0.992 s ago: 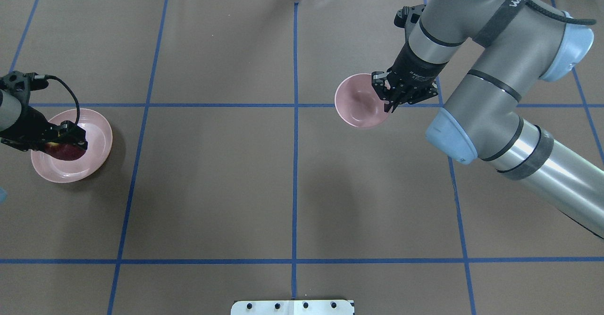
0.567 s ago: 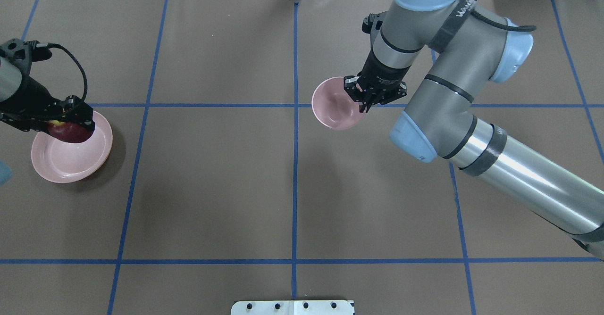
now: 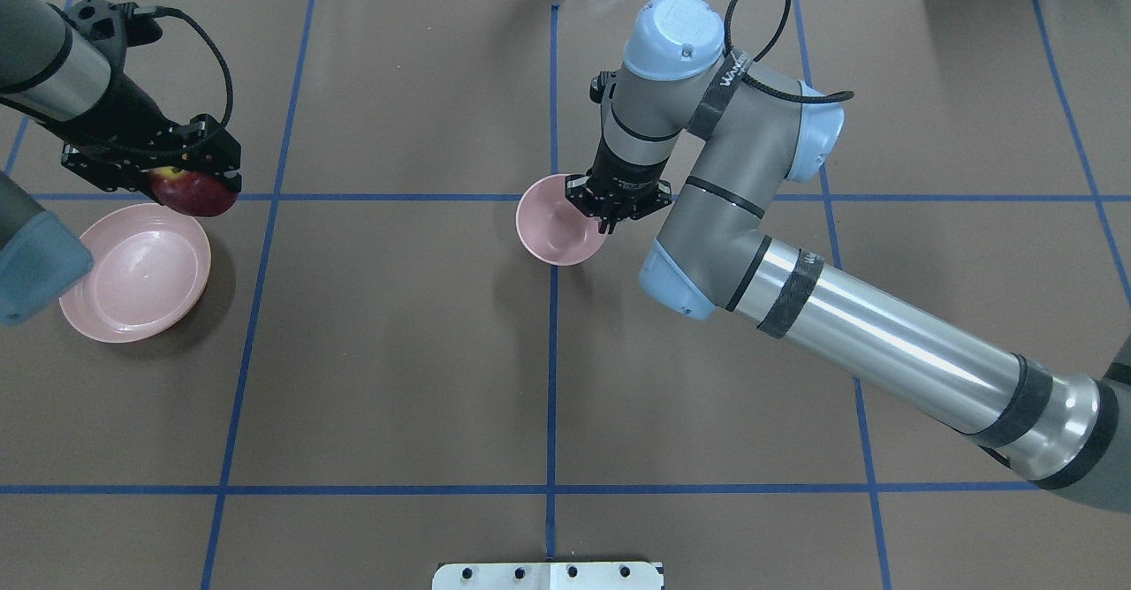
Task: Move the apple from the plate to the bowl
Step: 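Lift the apple with left gripper while right gripper releases the bowl and withdraws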
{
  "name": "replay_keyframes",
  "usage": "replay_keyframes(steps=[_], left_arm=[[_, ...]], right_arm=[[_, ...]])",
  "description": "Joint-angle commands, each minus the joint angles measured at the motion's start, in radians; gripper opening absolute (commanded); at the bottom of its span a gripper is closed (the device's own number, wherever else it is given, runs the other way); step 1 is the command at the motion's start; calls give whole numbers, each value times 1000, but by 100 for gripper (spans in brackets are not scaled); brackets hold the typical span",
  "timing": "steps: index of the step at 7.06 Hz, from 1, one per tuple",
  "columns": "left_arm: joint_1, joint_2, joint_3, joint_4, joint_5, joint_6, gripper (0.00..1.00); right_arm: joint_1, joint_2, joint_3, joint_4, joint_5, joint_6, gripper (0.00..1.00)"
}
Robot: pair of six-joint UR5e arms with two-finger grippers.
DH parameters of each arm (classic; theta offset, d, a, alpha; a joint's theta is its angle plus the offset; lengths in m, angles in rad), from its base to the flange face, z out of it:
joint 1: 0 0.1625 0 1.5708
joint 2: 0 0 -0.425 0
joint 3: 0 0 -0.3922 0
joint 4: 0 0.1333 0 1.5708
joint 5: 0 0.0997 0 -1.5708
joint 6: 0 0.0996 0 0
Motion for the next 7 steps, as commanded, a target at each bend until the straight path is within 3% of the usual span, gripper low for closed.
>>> replay_keyframes(steps=[1,4,6,7], left_arm=[[1,-37,17,3,0,-5,0],[1,-37,14,3,-2,-5,0],[2,-37,15,3,-2,-8,0],[8,-42,18,1,0,-28,0]], right_arm=[[-23,8,-32,43,-5,1,0],[-23,8,-78,126,-5,2,0],[-22,8,-77,131,-5,2,91],[1,8,-72,128,-3,7,99]])
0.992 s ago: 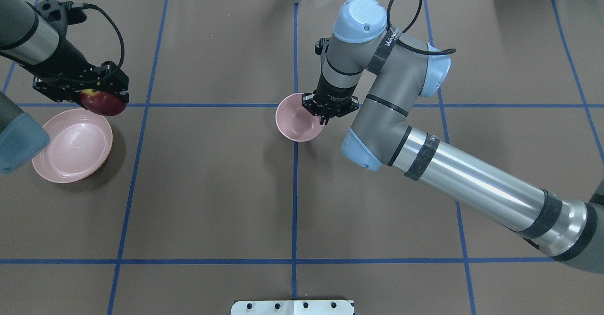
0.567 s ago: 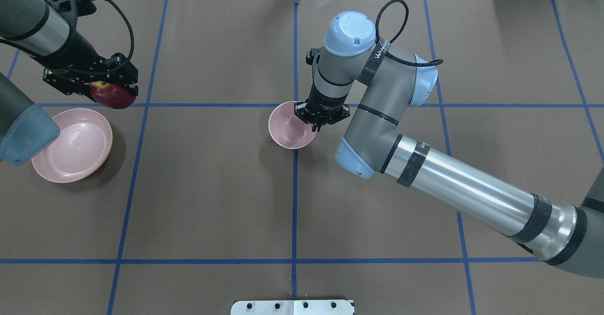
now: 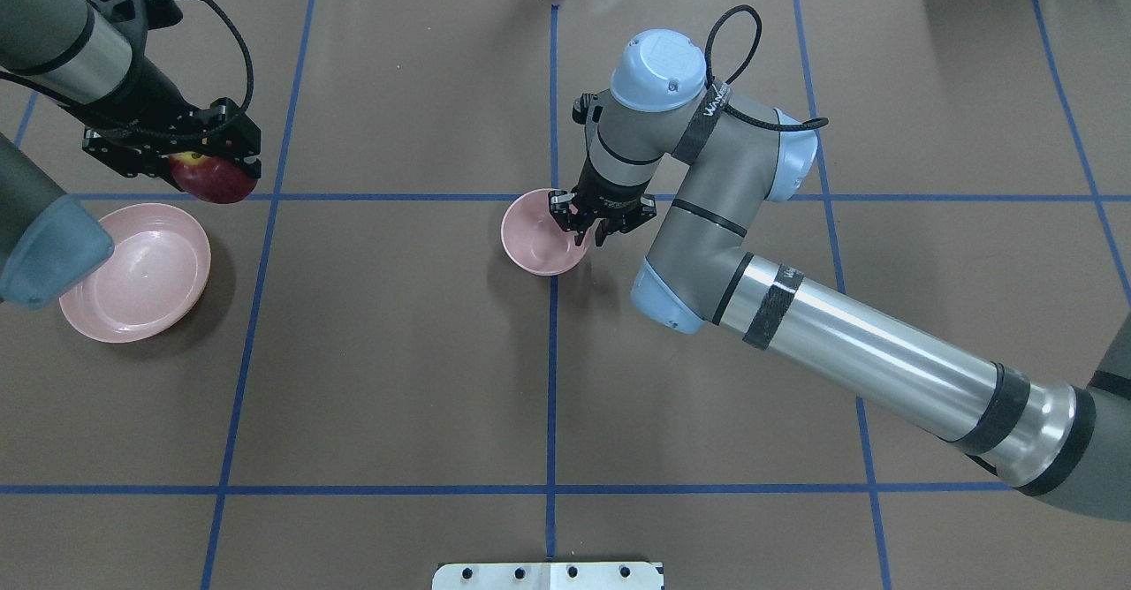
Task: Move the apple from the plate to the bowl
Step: 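Lift the apple with left gripper while right gripper releases the bowl and withdraws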
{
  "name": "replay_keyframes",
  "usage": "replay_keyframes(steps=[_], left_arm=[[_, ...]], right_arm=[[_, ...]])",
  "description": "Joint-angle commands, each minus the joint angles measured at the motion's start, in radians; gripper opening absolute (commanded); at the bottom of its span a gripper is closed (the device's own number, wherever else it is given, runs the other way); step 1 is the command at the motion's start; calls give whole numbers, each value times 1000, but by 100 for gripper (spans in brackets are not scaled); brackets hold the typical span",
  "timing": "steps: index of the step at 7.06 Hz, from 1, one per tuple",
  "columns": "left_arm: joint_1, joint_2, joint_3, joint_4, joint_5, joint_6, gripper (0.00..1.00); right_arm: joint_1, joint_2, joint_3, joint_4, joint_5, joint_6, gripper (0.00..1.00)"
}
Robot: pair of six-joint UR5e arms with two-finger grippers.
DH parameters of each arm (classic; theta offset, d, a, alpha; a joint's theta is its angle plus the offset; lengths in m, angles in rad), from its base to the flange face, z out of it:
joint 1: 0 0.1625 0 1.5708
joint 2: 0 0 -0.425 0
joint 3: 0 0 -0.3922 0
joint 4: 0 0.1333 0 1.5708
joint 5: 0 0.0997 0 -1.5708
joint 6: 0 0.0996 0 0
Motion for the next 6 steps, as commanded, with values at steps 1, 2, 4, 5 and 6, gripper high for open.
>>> replay_keyframes(steps=[1,2,4,5,6], left_arm=[[18,-64,30,-1,2,-91,0],[40,-130,73,-1,1,-136,0],[132,-265,166,-12,12,-285,0],[182,-315,194,-13,43,-337,0],[219,-387,261,-48,98,-403,0]], right_arm=[[58,4,31,-9,24,8,99],[107,-2,54,-34,77,19,100],[205,-26,128,-174,138,8,100],[247,-67,160,-230,162,-21,100],[293,-147,197,-233,162,-61,100]])
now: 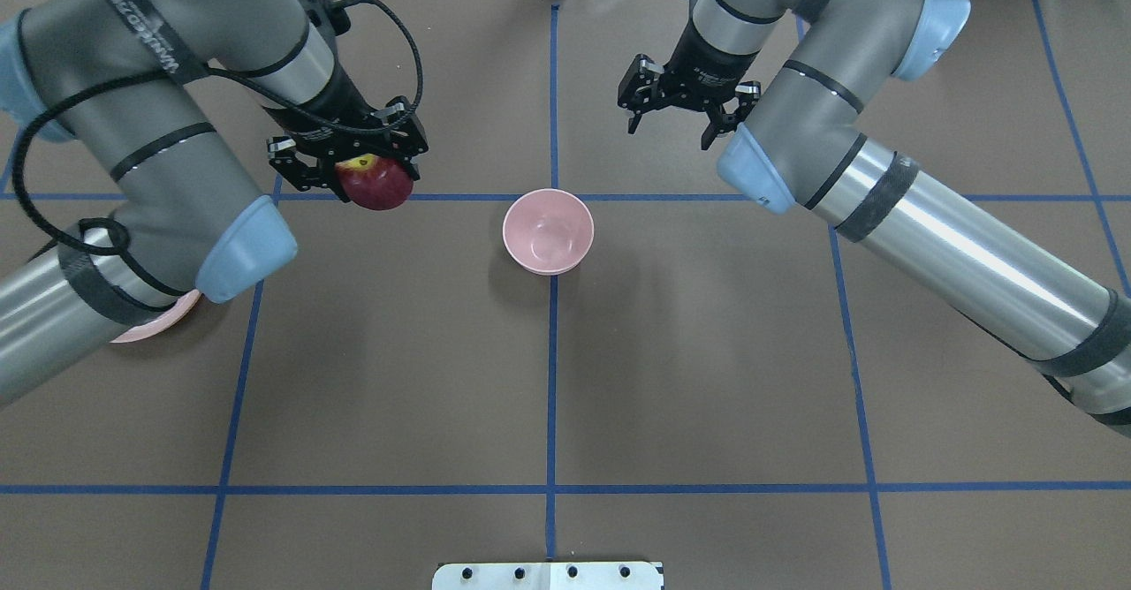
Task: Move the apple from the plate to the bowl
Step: 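Lift the apple with left gripper while right gripper releases the bowl and withdraws, then carry the apple over the pink bowl and lower it in with the left gripper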
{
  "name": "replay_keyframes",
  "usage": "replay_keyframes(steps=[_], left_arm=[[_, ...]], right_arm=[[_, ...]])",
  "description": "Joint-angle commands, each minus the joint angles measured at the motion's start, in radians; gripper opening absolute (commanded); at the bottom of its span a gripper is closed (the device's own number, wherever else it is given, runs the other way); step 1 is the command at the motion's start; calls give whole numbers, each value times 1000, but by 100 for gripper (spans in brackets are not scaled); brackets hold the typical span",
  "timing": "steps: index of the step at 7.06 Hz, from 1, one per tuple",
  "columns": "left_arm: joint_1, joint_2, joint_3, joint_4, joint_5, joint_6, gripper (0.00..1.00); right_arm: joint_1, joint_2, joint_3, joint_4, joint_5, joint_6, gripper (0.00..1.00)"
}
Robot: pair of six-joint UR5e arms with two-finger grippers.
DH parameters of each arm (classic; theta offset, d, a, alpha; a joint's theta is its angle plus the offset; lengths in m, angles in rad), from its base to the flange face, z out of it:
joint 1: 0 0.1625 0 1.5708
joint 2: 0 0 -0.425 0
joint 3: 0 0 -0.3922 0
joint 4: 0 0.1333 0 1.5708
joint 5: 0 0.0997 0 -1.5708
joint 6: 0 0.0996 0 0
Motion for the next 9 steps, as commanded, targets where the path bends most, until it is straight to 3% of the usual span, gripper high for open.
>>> replay_keyframes(steps=[1,3,6,7,9], left_arm=[[66,-140,153,-85,67,-114,0],[152,-206,262,-164,188,-178,0],[209,-267,413,-219,196,-180,0],[227,-267,456,-265,246,-180,0],[231,-274,475,-288,251,-186,0]], right_arm=[[121,-134,61,-35,1,-138,100],[204,-268,121,-38,-13,-446,100],[251,-323,126,-38,-37,-483,100],[255,-332,126,-38,-39,-483,100],[260,-332,126,-38,-37,-483,100]])
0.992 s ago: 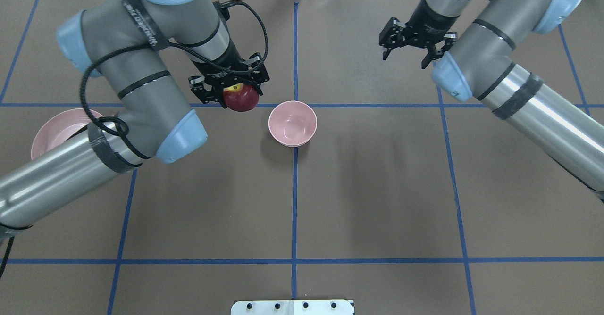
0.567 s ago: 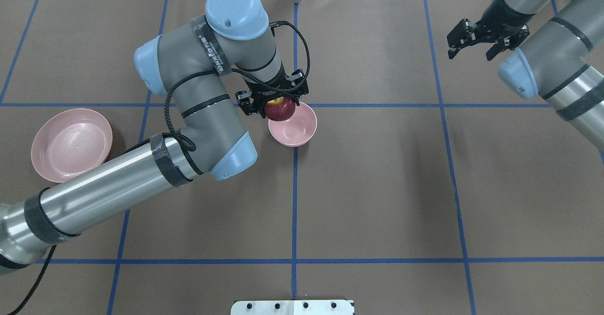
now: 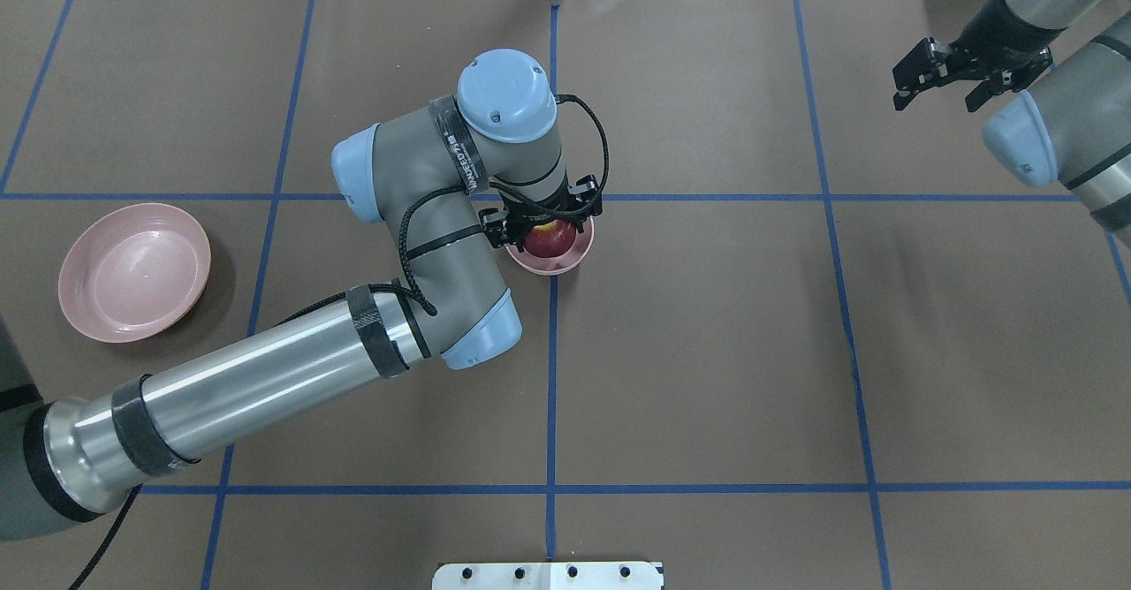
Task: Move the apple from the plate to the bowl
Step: 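Carry the apple over the pink bowl and lower it in with the left gripper, then open the left gripper and raise it away from the bowl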
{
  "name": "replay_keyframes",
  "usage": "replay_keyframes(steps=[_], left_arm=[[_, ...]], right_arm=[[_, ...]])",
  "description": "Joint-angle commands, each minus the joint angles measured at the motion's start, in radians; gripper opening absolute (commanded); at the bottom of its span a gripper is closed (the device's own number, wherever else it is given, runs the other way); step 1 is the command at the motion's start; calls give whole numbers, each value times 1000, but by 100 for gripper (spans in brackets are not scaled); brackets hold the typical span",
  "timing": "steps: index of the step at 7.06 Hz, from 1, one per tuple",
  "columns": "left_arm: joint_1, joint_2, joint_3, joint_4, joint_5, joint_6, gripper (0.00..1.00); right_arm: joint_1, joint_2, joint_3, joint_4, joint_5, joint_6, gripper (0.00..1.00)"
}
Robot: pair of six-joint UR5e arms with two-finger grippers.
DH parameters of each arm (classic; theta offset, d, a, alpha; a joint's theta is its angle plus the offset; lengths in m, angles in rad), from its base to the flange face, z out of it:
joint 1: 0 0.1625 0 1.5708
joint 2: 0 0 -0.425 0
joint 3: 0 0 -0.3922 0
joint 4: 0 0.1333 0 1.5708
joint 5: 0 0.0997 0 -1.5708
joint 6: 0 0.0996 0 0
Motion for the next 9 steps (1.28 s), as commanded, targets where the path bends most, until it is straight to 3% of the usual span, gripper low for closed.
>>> replay_keyframes(steps=[1,2,5,6,7,8,9], left_arm=[[4,-4,13,-14,7,3,42],[4,-4,5,-10,9,-1,98],[-11,2,-45,21,4,3,99],[-57,2,-102,106,-18,29,99],[-123,5,-193,257,-81,136,99],[-174,80,-346,393,-86,301,99],[-239,216,-493,411,-83,482,99]], right_arm=[[8,-2,1,0,6,0,100],[10,-2,-1,-1,9,0,100],[19,-3,-7,-11,8,1,100],[33,1,1,-68,6,-2,100],[57,-5,7,-81,5,-8,100],[85,-37,20,-84,6,-66,100],[105,-80,31,-86,9,-151,100]])
